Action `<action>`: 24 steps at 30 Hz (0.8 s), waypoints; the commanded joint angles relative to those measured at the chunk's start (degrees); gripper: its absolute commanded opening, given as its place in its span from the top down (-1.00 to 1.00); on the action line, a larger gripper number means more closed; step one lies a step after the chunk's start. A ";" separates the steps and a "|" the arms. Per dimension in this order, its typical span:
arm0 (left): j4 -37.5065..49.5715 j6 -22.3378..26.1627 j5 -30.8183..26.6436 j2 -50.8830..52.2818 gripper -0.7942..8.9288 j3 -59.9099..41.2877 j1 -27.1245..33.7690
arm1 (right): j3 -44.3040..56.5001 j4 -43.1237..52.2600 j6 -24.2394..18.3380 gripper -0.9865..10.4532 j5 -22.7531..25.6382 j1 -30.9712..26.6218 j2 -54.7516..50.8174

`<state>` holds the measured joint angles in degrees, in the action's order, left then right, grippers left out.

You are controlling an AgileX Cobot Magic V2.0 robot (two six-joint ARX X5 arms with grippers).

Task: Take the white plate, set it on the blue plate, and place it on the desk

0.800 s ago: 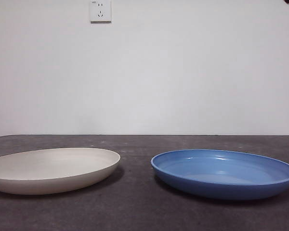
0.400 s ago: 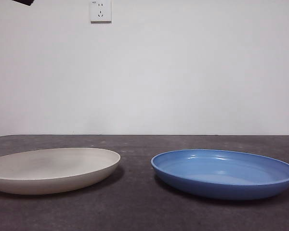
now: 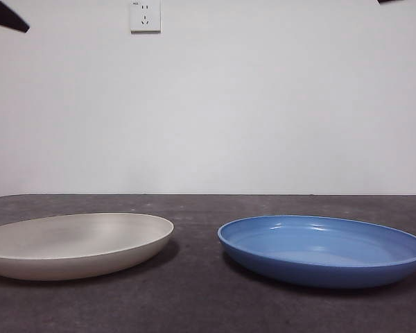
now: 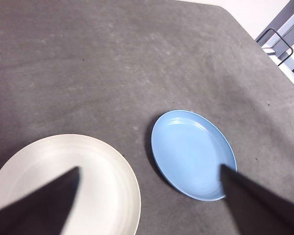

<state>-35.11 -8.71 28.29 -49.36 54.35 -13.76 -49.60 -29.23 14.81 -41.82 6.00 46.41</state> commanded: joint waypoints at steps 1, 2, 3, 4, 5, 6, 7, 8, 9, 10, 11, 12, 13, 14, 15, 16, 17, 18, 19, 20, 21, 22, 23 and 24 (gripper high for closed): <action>0.48 0.98 0.22 -0.24 -0.37 1.33 -0.20 | -1.01 0.31 -0.87 -0.21 0.04 0.24 0.31; 0.55 0.98 0.22 -0.24 -0.40 1.33 -0.20 | -1.01 0.31 -0.90 -0.27 0.02 0.26 0.31; 0.68 0.98 0.22 -0.24 -0.40 1.33 -0.20 | -1.01 0.31 -0.92 -0.27 0.02 0.24 0.31; 0.70 0.96 0.22 -0.24 -0.40 1.33 -0.20 | -1.01 0.31 -0.92 -0.27 0.04 0.24 0.31; 0.68 0.94 0.24 -0.24 -0.40 1.33 -0.20 | -1.01 0.35 -0.92 -0.27 0.04 0.24 0.31; 0.55 0.90 0.22 -0.24 -0.40 1.33 -0.20 | -1.01 0.37 -0.92 -0.27 0.02 0.24 0.31; 0.37 0.66 0.22 -0.24 -0.39 1.33 -0.20 | -1.01 0.39 -0.92 -0.27 0.02 0.24 0.31; 0.22 0.22 0.20 -0.24 -0.39 1.33 -0.20 | -1.01 0.42 -0.92 -0.27 0.02 0.24 0.31; 0.11 -0.22 0.20 -0.24 -0.39 1.33 -0.17 | -1.01 0.44 -0.92 -0.27 0.02 0.24 0.31; -0.04 -0.96 0.20 -0.24 -0.39 1.33 -0.13 | -1.01 0.42 -0.92 -0.27 0.00 0.24 0.31; -0.24 -1.66 0.20 -0.28 -0.39 1.33 0.02 | -1.01 0.33 -0.92 -0.27 -0.07 0.24 0.31; -0.74 -2.40 0.22 -0.44 -0.39 1.38 0.35 | -1.01 0.15 -0.92 -0.27 -0.22 0.24 0.28; -1.36 -2.86 0.22 -0.70 -0.39 1.49 0.96 | -1.01 0.15 -0.90 -0.27 -0.20 0.24 0.28; -2.14 -3.32 0.22 -1.14 -0.39 1.62 1.73 | -1.01 0.15 -0.90 -0.27 -0.20 0.24 0.31; -3.17 -3.63 0.22 -1.75 -0.39 1.88 2.86 | -1.01 0.15 -0.90 -0.27 -0.22 0.26 0.31; -4.50 -3.58 0.31 -2.64 -0.39 2.32 4.07 | -1.01 0.15 -0.87 -0.27 -0.26 0.26 0.31; -5.64 -3.52 0.31 -3.61 -0.39 2.73 5.11 | -1.01 0.15 -0.90 -0.27 -0.26 0.26 0.31; -6.97 -3.50 0.31 -4.98 -0.39 3.30 6.34 | -1.01 0.15 -0.87 -0.27 -0.26 0.26 0.31; -8.04 -3.48 0.33 -6.23 -0.39 3.80 7.34 | -1.01 0.09 -0.87 -0.27 -0.26 0.26 0.31; -9.18 -3.34 0.44 -7.78 -0.39 4.31 8.44 | -1.01 0.00 -0.87 -0.27 -0.26 0.26 0.31; -10.03 -3.32 0.59 -9.40 -0.39 4.68 9.53 | -1.01 -0.02 -0.87 -0.27 -0.26 0.26 0.31; -10.58 -2.86 1.09 -11.04 -0.39 4.92 10.58 | -1.01 -0.02 -0.87 -0.27 -0.26 0.26 0.31; -10.75 -2.38 1.79 -12.48 -0.39 5.01 11.39 | -1.01 -0.02 -0.87 -0.27 -0.26 0.26 0.31; -10.71 -2.03 2.45 -14.16 -0.39 5.03 12.22 | -1.01 -0.02 -0.87 -0.27 -0.24 0.35 0.31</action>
<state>-45.89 -11.49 30.20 -62.19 58.11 -1.76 -49.60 -29.54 14.72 -41.89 6.02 46.41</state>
